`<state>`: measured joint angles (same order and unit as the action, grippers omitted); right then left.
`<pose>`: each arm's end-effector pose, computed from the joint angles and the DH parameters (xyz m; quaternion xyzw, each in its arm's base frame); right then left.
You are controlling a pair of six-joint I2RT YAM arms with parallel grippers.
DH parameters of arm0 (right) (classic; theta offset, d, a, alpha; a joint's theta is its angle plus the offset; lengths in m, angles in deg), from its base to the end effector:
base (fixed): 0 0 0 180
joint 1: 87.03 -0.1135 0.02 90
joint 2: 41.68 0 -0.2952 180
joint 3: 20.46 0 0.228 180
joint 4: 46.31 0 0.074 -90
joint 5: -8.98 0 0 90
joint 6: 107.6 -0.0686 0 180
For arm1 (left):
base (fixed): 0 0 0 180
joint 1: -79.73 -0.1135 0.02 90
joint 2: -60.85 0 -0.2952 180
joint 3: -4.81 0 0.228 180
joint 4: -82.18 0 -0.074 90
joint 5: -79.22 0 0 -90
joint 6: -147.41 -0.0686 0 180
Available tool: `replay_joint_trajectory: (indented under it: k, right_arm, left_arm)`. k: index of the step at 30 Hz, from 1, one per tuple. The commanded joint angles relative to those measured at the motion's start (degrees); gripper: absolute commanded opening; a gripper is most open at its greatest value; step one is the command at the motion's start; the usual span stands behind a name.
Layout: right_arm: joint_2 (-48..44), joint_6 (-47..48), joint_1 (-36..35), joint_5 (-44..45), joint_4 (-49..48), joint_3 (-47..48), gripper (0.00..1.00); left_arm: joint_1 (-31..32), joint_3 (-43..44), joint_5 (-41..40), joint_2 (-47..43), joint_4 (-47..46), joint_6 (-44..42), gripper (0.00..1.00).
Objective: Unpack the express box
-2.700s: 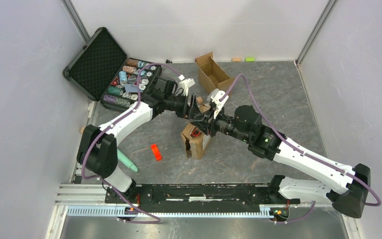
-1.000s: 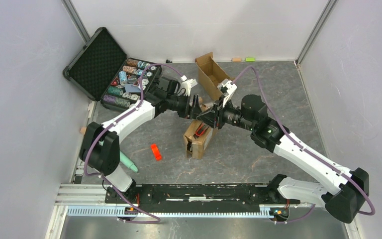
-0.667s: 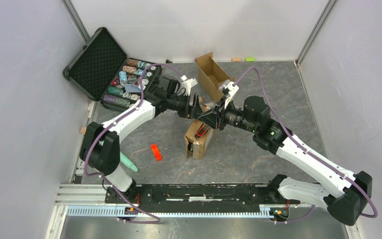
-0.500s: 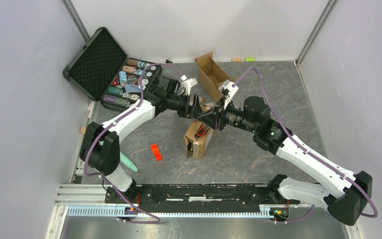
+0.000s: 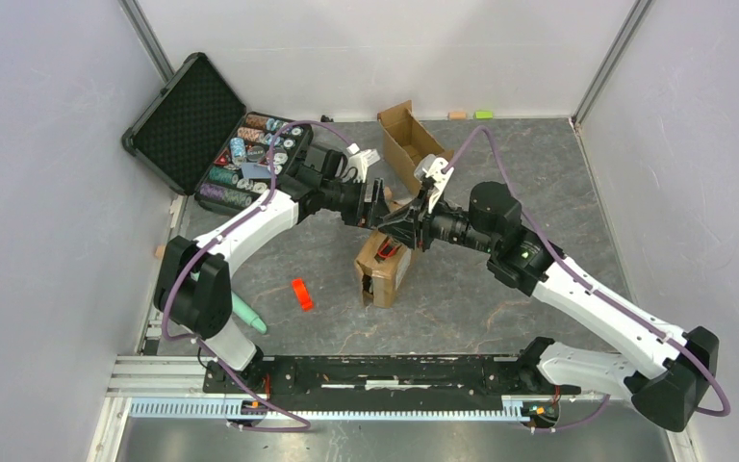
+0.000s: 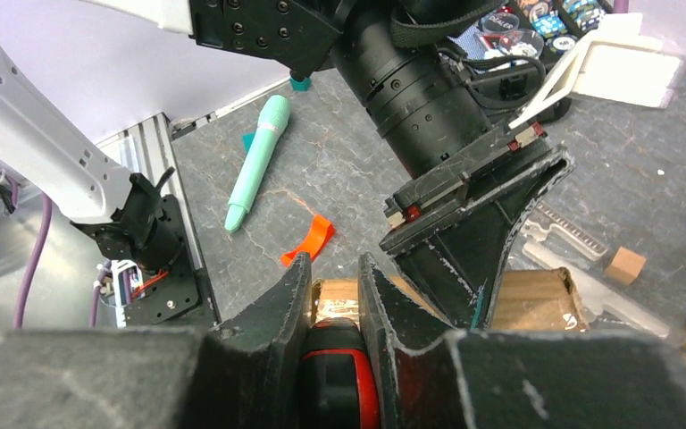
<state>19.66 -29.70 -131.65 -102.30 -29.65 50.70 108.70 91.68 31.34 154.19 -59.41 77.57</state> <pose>0.1534 0.1863 0.3950 -0.3235 0.6715 0.4314 0.5084 0.2859 -0.2109 0.2944 0.2036 0.8487 -0.4507 0.1877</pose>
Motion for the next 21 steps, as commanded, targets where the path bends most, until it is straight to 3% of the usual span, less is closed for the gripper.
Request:
replay_joint_trajectory:
  k: [1, 21]
  right_arm:
    - [0.5, 3.6, -0.3, -1.7, -2.6, 4.4, 0.0]
    - [1.8, 4.8, -0.6, -7.8, 0.3, 4.4, 0.0]
  left_arm:
    - [-0.5, 2.6, 0.3, -0.6, 1.0, -2.2, 0.81]
    - [-0.5, 2.8, 1.0, 0.6, 1.2, -2.4, 0.8]
